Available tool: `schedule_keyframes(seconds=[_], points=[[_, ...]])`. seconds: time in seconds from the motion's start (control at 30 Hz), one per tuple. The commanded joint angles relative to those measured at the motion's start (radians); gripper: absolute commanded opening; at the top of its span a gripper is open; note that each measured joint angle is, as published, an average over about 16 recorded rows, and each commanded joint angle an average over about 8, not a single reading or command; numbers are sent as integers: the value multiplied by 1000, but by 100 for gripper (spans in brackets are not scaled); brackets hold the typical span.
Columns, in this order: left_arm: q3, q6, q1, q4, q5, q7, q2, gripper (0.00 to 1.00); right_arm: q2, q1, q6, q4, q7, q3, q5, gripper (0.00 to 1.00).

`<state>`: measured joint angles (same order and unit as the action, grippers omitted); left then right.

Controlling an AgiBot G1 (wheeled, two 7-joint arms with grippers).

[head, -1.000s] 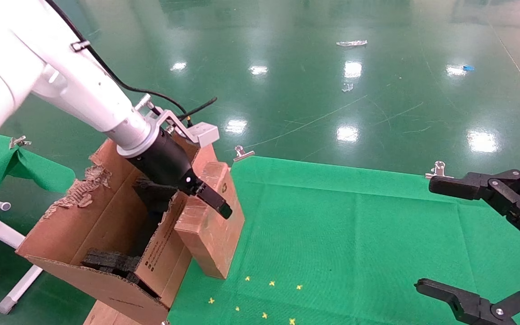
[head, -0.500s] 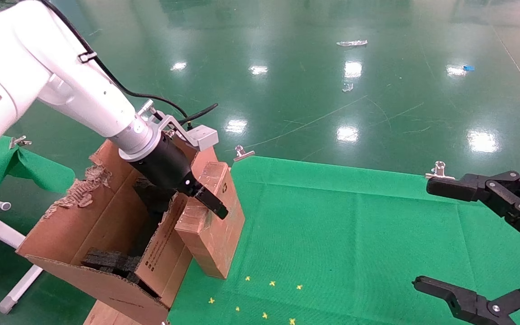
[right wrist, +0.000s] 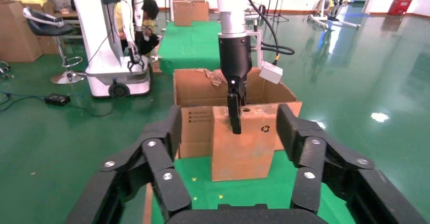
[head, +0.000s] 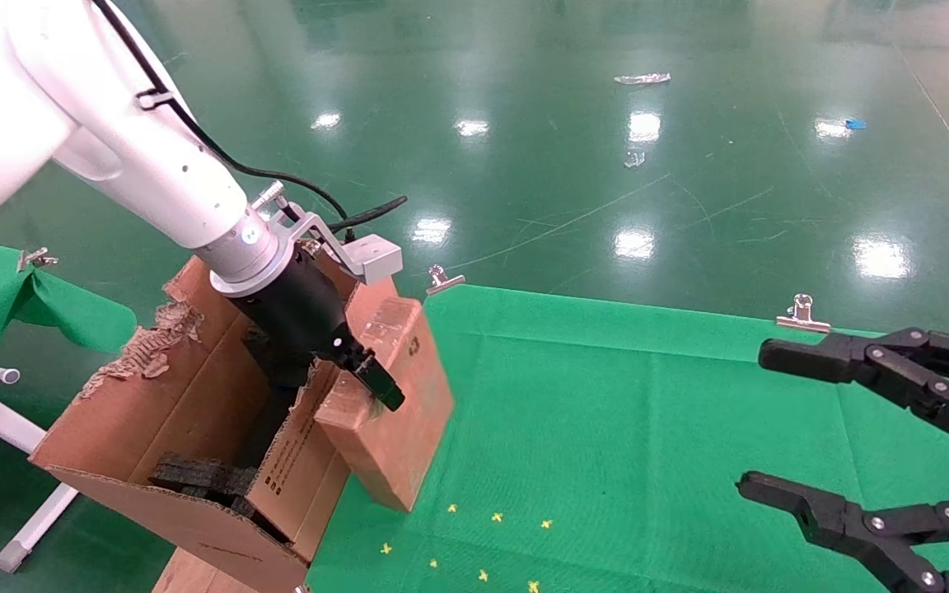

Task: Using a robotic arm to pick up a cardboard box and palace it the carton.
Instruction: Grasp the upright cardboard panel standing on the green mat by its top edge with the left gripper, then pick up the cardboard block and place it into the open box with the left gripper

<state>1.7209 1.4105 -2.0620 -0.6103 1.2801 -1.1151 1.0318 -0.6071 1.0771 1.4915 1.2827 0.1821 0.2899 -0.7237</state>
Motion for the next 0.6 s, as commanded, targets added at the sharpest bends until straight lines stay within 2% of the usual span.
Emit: schedule_keyframes(seconds=[0.03,0.3,0.6], points=[[2,-5,-7,-44,4,-24,-16,0,0,0,0,0,0,0,0,0],[2,-34,-56,-246,33,-83,-80,0,0,0,0,0,0,1,0,0],[-108,-118,-211,-444,4,73,-246,0,0,0,-1,0,-1,1,1,0]])
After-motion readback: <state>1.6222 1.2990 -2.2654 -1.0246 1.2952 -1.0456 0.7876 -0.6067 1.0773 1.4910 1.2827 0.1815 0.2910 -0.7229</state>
